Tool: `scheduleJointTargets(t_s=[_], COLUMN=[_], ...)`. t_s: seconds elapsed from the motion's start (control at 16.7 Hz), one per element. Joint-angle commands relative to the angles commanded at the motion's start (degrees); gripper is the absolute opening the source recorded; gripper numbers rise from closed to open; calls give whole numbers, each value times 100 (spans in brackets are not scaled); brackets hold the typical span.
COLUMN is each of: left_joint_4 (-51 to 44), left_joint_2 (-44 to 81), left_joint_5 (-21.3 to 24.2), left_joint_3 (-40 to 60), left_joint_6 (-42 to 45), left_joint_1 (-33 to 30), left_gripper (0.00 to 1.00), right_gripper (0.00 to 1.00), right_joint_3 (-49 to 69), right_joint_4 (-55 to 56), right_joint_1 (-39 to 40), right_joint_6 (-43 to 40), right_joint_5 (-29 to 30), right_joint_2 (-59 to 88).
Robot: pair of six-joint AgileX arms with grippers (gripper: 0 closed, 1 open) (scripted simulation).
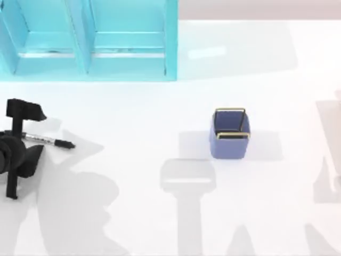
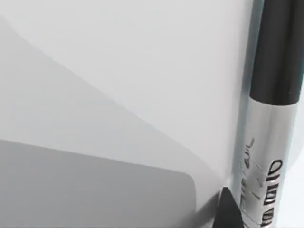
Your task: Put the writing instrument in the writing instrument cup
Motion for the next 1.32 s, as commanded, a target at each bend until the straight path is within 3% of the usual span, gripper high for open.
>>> scheduleJointTargets(t_s=[0.24, 1.02, 1.32], left_joint_4=[18, 18, 18], left_joint_2=[31, 31, 31], left_joint_5=[-7, -7, -7], left_joint_3=[17, 17, 17], left_joint_6=[-7, -7, -7], left_joint_1=[-8, -8, -8], left_gripper=[100, 2, 0], right_gripper=[100, 100, 100], right_joint_3=[0, 0, 0], right_joint_4=[0, 0, 0], right_joint_1=[0, 0, 0], right_joint_6=[0, 0, 0], right_joint_5=[0, 0, 0], right_joint_2=[0, 0, 0])
